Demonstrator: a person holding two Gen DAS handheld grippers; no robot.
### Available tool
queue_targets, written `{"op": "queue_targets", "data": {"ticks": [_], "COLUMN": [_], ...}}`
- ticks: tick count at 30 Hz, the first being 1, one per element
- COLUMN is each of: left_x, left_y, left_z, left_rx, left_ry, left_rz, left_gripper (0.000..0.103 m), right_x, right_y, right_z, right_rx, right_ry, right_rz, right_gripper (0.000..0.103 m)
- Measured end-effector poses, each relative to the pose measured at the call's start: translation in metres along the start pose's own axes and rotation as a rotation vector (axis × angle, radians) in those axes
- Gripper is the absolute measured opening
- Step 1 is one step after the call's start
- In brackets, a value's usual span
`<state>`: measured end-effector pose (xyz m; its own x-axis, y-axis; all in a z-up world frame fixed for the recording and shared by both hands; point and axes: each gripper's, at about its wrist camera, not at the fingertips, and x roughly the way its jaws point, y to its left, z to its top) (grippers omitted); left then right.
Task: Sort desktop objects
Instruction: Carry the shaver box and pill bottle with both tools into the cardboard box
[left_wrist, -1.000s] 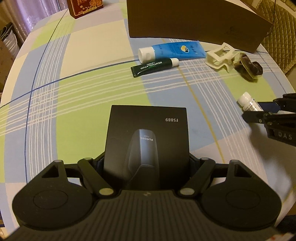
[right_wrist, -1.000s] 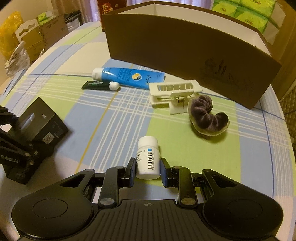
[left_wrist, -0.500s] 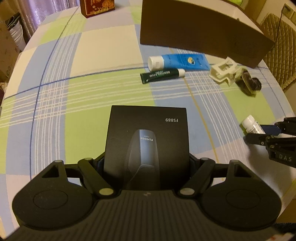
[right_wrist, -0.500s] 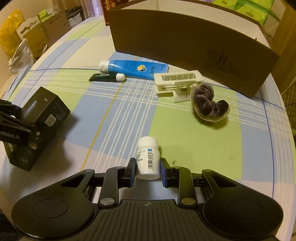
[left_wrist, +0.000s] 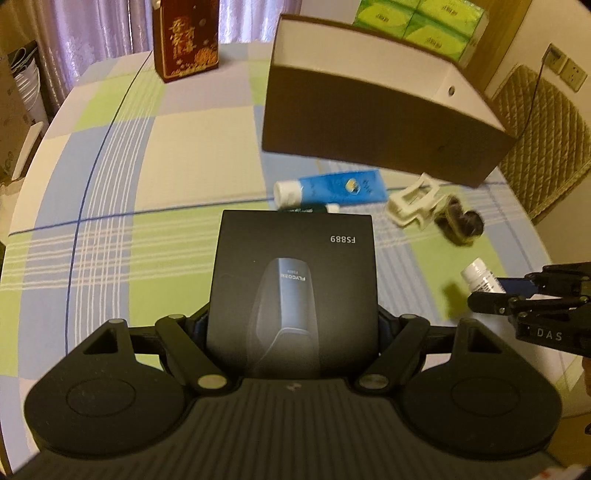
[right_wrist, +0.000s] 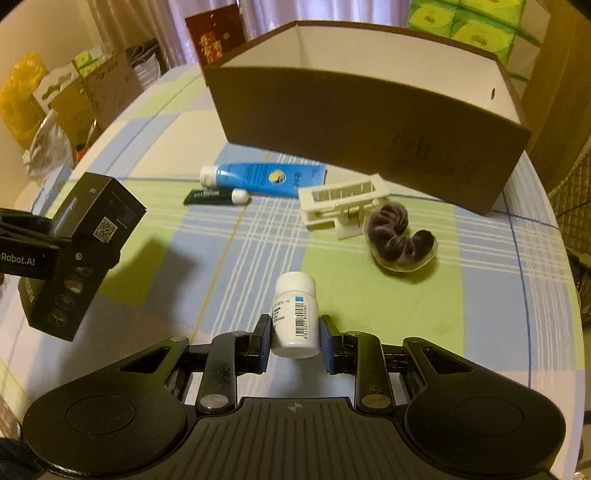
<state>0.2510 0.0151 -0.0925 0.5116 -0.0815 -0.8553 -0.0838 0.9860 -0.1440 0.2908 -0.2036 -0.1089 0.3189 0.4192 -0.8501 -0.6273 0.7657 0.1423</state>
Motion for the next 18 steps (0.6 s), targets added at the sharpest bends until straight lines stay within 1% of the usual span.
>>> {"op": "queue_targets", "data": {"ticks": [7,18], "left_x": [-0.006,-0.014], "left_y": [-0.005,-0.019], "left_z": [0.023,0.08], "left_rx": [0.009,0.055], "left_ry": [-0.039,-0.135], "left_rz": [-0.022,-0.03], "left_gripper": [0.076,0.076], "right_x": [-0.016,-0.041], "right_y": [-0.011,-0.034], "right_z": [0.018,0.067], "right_rx": [0.016,0.008], "right_ry": [-0.058,-0.174], "right_rz": [-0.009,-0.041], "right_gripper": [0.024,0.024]}}
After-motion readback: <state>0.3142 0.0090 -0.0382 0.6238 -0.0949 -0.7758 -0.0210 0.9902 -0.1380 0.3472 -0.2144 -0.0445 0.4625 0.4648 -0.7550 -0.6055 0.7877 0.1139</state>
